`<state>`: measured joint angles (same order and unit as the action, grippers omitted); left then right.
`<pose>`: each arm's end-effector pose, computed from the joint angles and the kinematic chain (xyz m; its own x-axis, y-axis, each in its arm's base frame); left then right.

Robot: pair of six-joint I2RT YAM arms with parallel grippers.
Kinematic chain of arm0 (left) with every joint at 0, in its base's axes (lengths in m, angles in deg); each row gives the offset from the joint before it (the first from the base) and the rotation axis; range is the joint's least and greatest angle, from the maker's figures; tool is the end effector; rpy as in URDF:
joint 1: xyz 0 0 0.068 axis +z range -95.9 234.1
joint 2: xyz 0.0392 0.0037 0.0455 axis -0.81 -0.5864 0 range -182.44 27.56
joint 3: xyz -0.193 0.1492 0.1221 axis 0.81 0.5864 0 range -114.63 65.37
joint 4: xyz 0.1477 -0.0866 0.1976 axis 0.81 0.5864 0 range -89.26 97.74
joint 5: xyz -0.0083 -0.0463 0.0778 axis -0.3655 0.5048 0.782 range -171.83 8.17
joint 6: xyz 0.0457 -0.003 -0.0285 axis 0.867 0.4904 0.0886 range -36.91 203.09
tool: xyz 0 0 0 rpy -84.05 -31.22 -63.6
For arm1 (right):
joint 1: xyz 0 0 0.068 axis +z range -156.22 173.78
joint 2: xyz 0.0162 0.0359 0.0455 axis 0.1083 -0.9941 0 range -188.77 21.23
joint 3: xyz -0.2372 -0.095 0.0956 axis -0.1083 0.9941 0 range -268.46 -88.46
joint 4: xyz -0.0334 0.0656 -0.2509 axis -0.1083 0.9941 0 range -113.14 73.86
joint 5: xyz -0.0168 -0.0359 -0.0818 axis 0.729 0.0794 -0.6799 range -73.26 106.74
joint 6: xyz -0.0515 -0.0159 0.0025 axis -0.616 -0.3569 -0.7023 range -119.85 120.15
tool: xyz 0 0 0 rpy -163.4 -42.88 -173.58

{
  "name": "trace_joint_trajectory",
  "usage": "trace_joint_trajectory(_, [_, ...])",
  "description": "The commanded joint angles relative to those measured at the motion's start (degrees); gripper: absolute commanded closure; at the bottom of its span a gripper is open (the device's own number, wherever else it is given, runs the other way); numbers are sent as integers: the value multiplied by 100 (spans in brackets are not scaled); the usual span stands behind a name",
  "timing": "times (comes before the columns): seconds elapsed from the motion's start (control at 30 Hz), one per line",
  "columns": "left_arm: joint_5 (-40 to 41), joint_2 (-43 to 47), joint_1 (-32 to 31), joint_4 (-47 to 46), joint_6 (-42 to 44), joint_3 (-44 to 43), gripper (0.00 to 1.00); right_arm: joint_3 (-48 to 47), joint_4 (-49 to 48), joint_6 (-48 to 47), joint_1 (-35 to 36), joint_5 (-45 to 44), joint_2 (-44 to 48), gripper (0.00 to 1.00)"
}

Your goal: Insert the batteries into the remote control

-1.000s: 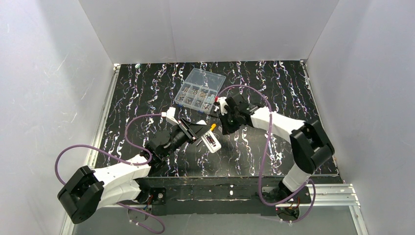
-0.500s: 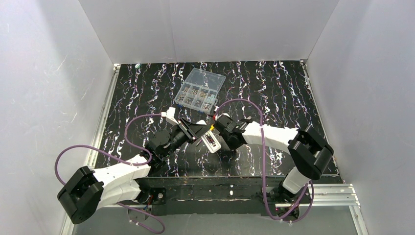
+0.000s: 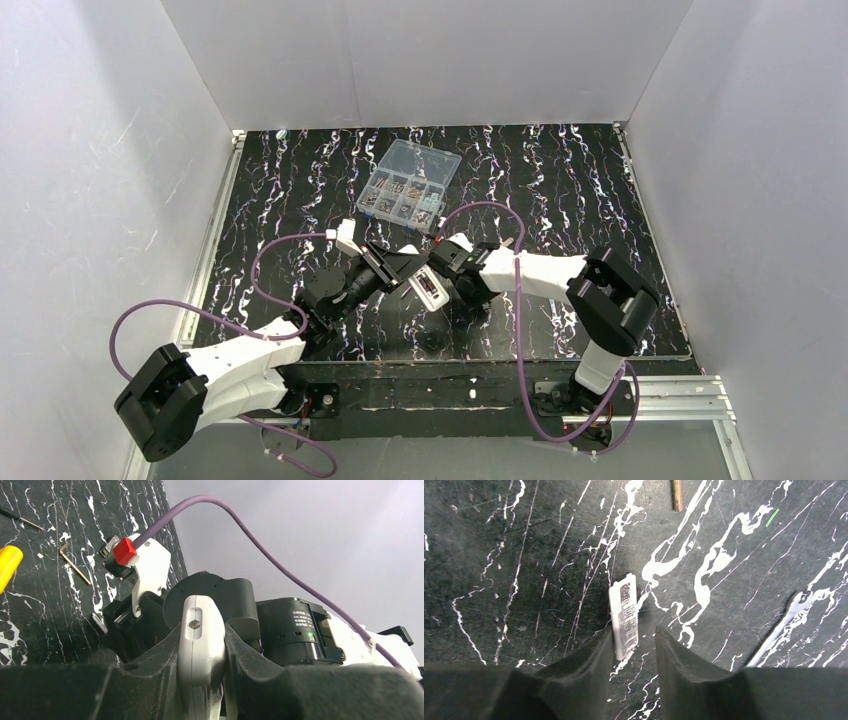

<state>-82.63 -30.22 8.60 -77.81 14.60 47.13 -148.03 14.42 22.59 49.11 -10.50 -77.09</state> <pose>0.1339 -0.1369 0.2961 -0.5088 -0.8094 -0.2932 0.6748 -0.1635 -0.7196 0.1907 0.2473 0.1654 -0.7664 -0.5116 -0.3884 -0.4080 0.8548 -0.3207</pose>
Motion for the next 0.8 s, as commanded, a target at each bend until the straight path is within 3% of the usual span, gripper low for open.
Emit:
trace_joint_trajectory(0.0, [-55,90,-38,-572,1,-75,100,-30,-155,182,193,65,251,52])
trace_joint_trajectory(0.27, [-84,293,-34,-525,-46,214,100,7,-548,218,90,657,952,43])
trace_joint_trajectory(0.57, [-5,784,-36,-84,46,458,100,748,-971,149,-978,2007,1667,41])
trace_joint_trajectory(0.77, [-12,713,-30,-178,2,498,100,1315,-1496,296,-1095,2419,1776,36])
